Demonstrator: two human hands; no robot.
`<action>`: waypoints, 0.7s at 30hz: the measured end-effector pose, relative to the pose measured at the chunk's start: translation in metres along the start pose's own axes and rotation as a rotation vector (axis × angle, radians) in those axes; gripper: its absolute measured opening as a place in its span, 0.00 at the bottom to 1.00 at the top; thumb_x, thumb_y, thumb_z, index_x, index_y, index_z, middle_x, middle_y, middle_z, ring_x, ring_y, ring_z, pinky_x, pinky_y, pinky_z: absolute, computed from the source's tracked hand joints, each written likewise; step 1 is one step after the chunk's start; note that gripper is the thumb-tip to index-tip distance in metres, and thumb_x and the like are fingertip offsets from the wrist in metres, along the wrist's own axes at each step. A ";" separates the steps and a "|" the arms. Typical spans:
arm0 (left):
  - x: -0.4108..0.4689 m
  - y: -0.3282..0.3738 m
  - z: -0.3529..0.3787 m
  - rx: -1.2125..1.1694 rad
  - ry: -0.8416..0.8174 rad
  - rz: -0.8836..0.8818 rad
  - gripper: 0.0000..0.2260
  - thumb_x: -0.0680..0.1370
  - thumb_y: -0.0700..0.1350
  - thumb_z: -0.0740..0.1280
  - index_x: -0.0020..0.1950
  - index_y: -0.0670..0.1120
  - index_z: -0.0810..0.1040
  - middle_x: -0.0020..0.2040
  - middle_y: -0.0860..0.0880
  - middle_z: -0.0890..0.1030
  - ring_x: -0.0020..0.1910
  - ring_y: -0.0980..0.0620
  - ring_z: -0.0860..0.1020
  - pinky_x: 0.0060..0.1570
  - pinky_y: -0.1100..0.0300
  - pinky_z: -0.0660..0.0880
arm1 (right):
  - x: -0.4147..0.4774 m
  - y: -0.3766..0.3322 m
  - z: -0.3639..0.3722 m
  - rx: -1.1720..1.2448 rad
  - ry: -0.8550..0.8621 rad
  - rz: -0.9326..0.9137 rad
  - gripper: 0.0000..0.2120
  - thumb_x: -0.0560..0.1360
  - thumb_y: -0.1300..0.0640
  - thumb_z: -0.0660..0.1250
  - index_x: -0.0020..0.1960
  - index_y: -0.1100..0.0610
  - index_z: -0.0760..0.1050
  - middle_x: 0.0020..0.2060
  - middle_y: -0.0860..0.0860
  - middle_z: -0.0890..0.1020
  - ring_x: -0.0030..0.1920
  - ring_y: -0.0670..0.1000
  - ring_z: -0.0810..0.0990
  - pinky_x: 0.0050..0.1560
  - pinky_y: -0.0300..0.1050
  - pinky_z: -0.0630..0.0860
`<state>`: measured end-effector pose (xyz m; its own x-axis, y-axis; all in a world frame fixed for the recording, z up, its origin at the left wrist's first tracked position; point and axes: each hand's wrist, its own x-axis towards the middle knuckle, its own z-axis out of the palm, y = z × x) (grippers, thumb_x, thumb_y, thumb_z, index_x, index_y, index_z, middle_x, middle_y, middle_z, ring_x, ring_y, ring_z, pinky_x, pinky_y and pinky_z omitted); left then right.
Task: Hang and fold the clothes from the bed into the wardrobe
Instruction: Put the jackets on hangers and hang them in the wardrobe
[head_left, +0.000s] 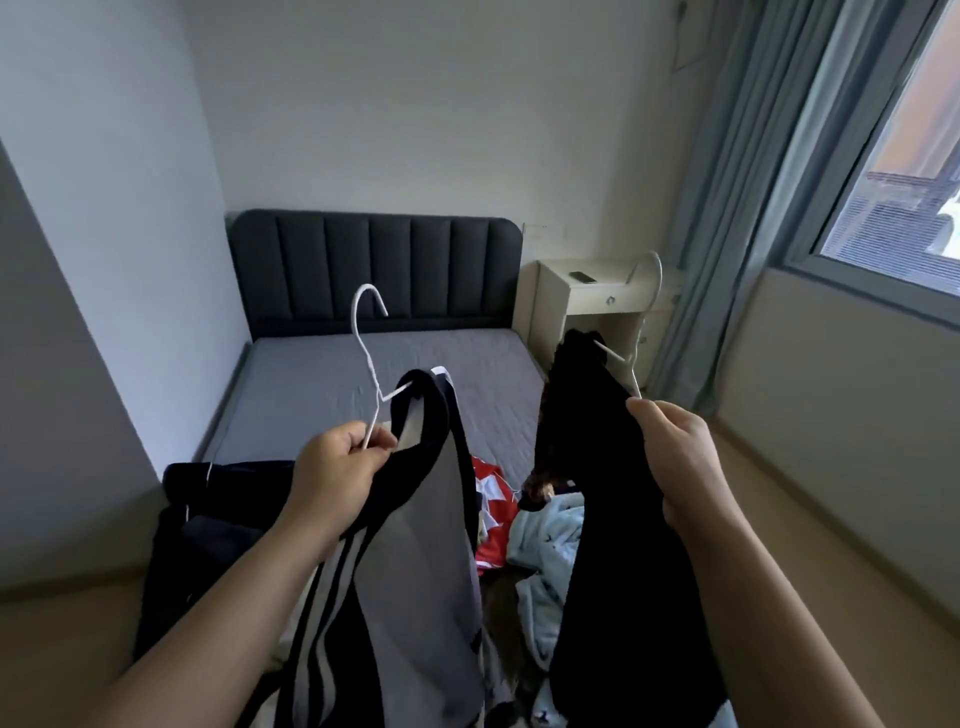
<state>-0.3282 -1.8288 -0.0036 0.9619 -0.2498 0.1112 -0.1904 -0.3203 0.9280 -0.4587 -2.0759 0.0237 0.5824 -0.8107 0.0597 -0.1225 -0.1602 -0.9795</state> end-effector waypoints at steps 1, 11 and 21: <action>-0.002 -0.001 -0.007 -0.022 0.015 -0.001 0.09 0.75 0.37 0.67 0.37 0.49 0.79 0.35 0.52 0.80 0.37 0.52 0.76 0.41 0.59 0.70 | -0.003 -0.002 0.005 -0.006 -0.024 0.001 0.14 0.76 0.53 0.63 0.42 0.64 0.77 0.31 0.54 0.75 0.31 0.53 0.73 0.32 0.46 0.70; -0.009 -0.032 -0.076 -0.029 0.023 0.070 0.09 0.78 0.42 0.66 0.41 0.53 0.82 0.43 0.37 0.83 0.39 0.44 0.79 0.43 0.56 0.74 | -0.050 -0.016 0.063 -0.078 -0.101 -0.070 0.14 0.77 0.53 0.63 0.43 0.65 0.78 0.29 0.54 0.74 0.30 0.51 0.71 0.32 0.44 0.66; -0.026 -0.075 -0.179 -0.018 0.214 0.072 0.12 0.78 0.42 0.66 0.37 0.52 0.80 0.31 0.46 0.79 0.30 0.59 0.73 0.32 0.72 0.67 | -0.116 -0.043 0.165 -0.014 -0.370 -0.112 0.15 0.80 0.57 0.62 0.44 0.69 0.76 0.32 0.58 0.71 0.34 0.55 0.68 0.36 0.47 0.63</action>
<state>-0.3039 -1.6344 -0.0125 0.9660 -0.0709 0.2488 -0.2586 -0.2915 0.9209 -0.3882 -1.8815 0.0273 0.8434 -0.5297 0.0904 -0.0507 -0.2459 -0.9680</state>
